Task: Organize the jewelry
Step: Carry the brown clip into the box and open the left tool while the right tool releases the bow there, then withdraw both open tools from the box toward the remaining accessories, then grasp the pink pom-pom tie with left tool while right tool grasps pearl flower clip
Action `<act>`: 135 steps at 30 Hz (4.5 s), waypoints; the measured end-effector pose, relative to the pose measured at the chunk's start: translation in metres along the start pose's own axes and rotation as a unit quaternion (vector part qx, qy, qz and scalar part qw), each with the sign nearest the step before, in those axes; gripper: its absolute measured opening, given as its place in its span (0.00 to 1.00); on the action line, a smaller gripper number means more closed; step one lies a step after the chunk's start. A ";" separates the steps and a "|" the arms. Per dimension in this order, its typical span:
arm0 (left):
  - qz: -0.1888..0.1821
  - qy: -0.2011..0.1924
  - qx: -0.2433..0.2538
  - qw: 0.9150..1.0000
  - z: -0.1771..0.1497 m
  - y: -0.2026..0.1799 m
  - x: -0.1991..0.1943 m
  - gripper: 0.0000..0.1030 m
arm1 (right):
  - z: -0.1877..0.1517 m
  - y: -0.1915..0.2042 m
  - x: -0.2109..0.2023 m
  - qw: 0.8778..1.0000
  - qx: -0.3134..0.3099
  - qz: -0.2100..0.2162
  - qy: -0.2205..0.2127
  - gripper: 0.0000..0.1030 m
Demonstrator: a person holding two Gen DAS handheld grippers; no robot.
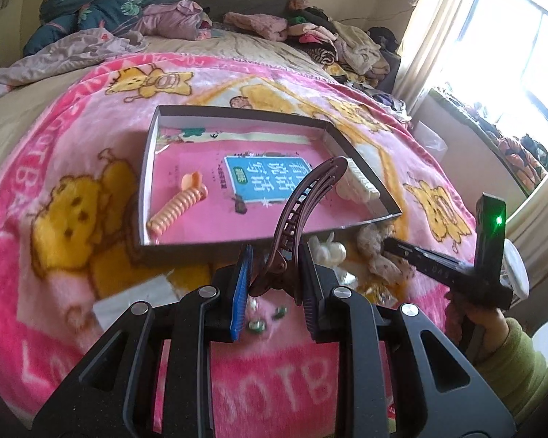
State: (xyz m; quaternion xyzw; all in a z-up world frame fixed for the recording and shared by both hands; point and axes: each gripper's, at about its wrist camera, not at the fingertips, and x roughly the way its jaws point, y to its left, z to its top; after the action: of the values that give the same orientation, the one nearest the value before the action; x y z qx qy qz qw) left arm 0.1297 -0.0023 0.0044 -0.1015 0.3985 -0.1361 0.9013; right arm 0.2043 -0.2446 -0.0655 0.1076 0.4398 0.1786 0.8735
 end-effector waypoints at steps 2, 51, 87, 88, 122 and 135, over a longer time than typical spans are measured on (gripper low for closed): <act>-0.002 0.001 0.000 1.000 0.005 0.000 0.004 0.17 | 0.000 0.001 -0.001 1.000 -0.005 0.004 0.001 0.03; 0.022 0.031 -0.032 0.999 0.049 0.041 0.063 0.27 | 0.081 0.067 0.046 0.993 -0.113 -0.017 -0.021 0.44; 0.042 -0.056 -0.026 0.997 0.024 0.022 -0.045 0.88 | 0.054 0.086 -0.077 0.986 -0.120 -0.030 -0.114 0.78; 0.041 -0.058 -0.025 0.997 0.022 0.022 -0.048 0.88 | 0.052 0.087 -0.079 0.986 -0.121 -0.030 -0.114 0.79; 0.081 -0.046 -0.023 0.995 -0.035 0.018 -0.069 0.88 | -0.007 0.097 -0.082 0.986 -0.154 -0.004 -0.059 0.82; 0.092 -0.022 -0.024 0.995 -0.057 0.029 -0.064 0.88 | -0.017 0.105 -0.064 0.986 -0.163 0.006 -0.036 0.82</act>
State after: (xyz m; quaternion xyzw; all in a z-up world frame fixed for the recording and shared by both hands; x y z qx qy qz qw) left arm 0.0501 0.0415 0.0027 -0.0893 0.3891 -0.0409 0.9159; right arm 0.1330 -0.1744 0.0069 -0.0269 0.3724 0.2489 0.8937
